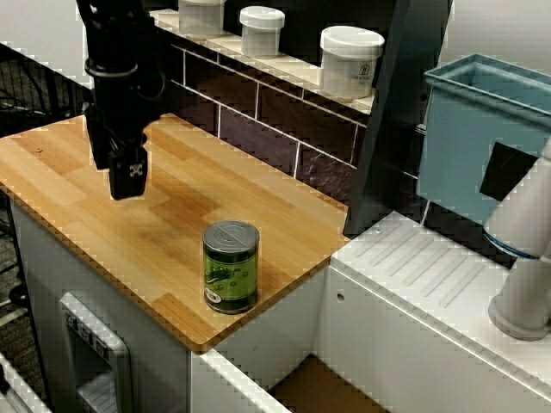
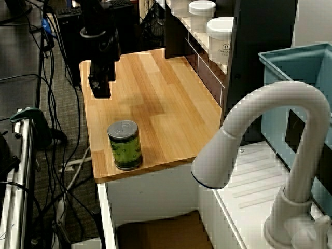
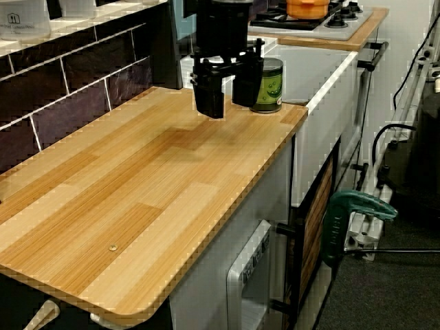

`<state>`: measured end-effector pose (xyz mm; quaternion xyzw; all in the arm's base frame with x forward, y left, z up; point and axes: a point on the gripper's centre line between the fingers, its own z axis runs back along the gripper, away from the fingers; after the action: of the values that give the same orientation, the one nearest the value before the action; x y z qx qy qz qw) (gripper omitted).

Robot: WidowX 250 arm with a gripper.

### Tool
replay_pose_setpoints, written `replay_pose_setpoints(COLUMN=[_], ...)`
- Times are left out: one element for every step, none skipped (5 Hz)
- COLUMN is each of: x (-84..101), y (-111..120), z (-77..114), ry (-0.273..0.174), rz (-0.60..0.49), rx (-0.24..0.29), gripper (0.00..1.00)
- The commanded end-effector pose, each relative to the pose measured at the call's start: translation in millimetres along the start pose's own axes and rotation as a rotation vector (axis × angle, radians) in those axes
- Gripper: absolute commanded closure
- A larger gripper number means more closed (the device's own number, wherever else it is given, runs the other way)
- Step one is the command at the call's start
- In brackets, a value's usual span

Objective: Push into sink

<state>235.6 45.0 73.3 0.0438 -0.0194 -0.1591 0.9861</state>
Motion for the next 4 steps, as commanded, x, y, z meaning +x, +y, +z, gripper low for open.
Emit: replay_pose_setpoints(x=[2.2,1.1,3.7,7.3], y=[-20.1,-28.2,-27.8,-25.1], z=[3.3,9.2,10.4,10.3], ry=[0.021,0.001,-0.008,-0.011], rz=[0.034,0.019,0.034,0.043], rx=[0.075,0.046,0.051,0.052], gripper=[0.00,0.00,0.00,0.00])
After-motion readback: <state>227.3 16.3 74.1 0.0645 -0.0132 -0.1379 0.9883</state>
